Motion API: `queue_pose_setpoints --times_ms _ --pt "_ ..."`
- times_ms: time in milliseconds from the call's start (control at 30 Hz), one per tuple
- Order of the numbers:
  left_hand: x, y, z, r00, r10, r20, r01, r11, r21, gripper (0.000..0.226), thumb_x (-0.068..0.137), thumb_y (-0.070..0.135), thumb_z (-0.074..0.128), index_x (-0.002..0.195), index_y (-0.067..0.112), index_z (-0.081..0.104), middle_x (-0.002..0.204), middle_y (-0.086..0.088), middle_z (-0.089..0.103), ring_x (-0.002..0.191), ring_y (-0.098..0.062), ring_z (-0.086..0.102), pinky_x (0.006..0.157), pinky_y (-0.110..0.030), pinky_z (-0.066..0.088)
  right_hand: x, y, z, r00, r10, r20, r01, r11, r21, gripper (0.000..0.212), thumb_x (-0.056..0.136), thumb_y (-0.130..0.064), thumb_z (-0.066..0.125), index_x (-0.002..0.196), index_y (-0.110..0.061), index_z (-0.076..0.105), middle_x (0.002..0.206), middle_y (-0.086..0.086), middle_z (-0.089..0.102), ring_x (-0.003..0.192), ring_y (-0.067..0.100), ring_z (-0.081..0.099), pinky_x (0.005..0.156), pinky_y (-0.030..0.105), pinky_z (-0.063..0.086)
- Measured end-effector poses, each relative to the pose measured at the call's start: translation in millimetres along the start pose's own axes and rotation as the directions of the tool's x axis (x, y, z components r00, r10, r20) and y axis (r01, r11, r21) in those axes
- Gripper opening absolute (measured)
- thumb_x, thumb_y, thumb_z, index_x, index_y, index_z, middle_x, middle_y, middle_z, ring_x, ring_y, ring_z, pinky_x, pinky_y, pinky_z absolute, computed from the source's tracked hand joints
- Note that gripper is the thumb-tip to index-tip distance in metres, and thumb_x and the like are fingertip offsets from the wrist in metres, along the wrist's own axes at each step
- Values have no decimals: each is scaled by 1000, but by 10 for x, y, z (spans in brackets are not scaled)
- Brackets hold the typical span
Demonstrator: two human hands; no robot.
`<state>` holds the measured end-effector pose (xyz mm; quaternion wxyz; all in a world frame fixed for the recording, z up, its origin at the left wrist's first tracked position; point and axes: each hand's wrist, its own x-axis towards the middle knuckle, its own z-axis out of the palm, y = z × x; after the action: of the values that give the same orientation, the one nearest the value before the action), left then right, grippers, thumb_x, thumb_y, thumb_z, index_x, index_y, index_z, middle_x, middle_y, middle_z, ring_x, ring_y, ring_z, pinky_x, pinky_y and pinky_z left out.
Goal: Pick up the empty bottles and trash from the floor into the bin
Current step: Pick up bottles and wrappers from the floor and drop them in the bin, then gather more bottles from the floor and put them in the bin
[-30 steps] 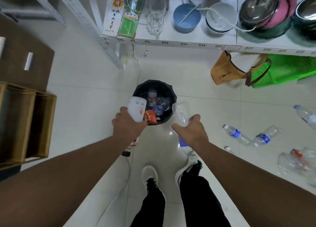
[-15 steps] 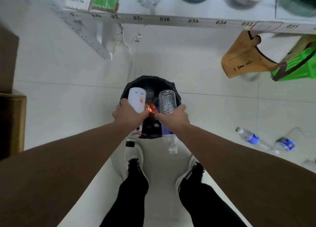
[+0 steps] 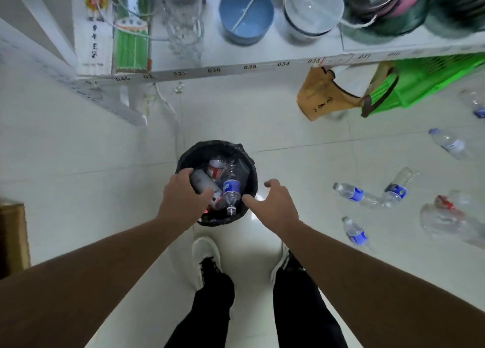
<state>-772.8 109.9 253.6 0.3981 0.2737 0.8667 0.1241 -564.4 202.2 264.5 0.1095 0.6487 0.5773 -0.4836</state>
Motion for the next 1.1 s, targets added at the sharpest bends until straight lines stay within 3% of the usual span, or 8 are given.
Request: queue_pose_setpoints --times_ms 100,267,367,467,600,767,867,1100 --pt "-206 247 -113 995 88 45 -90 995 36 72 87 39 79 150 15 53 141 -13 61 131 -36 58 104 -44 47 -308 209 -335 997 56 -44 -55 998 13 89 76 -72 73 150 -29 46 143 1 51 119 21 62 92 38 52" --pt "-531 665 -28 964 205 169 -230 962 144 71 86 42 83 146 16 56 136 -12 61 126 -36 58 107 -51 50 -753 819 -852 981 161 -105 -155 986 63 94 72 -75 69 152 -34 44 147 -2 48 121 20 61 88 35 46" --pt "-766 985 98 945 248 214 -291 935 201 81 84 45 81 154 17 52 144 -11 57 135 -35 53 113 -50 45 -979 1242 -1171 960 233 -156 -216 969 116 97 70 -76 71 153 -34 43 146 -2 49 123 20 60 92 38 51" --pt "-973 1298 291 927 243 286 -314 920 233 97 76 63 70 160 23 43 156 -7 50 142 -33 49 116 -54 44 -1158 1697 -1444 935 298 -190 -257 942 216 101 67 -77 72 155 -34 43 150 -2 48 127 19 58 90 38 49" --pt "-1236 1663 795 899 308 311 -395 878 270 90 81 58 76 159 31 42 159 -3 46 146 -30 43 116 -54 41 -1352 2406 -1729 913 347 -215 -281 916 285 99 70 -73 75 156 -36 43 154 -3 44 133 21 56 90 36 47" --pt "-1702 2108 1606 868 337 364 -464 813 352 86 85 40 86 160 24 46 151 -16 52 140 -39 49 116 -53 41 -1756 3287 -2067 886 407 -224 -314 880 357 98 70 -74 73 155 -37 42 144 -7 45 130 21 57 99 41 54" --pt "-2019 2390 2016 844 340 415 -500 778 381 89 88 44 83 164 27 41 163 -11 41 145 -39 44 119 -54 41 -1992 3802 -2296 871 437 -226 -330 859 390 96 70 -72 74 154 -40 41 142 -9 44 130 19 55 99 42 55" --pt "-2589 3102 2915 790 377 483 -590 681 434 90 88 52 78 165 33 36 166 -1 36 151 -32 35 117 -51 39 -2293 4744 -2766 843 481 -242 -345 827 443 98 72 -71 75 157 -40 37 150 -7 42 138 21 48 101 42 53"
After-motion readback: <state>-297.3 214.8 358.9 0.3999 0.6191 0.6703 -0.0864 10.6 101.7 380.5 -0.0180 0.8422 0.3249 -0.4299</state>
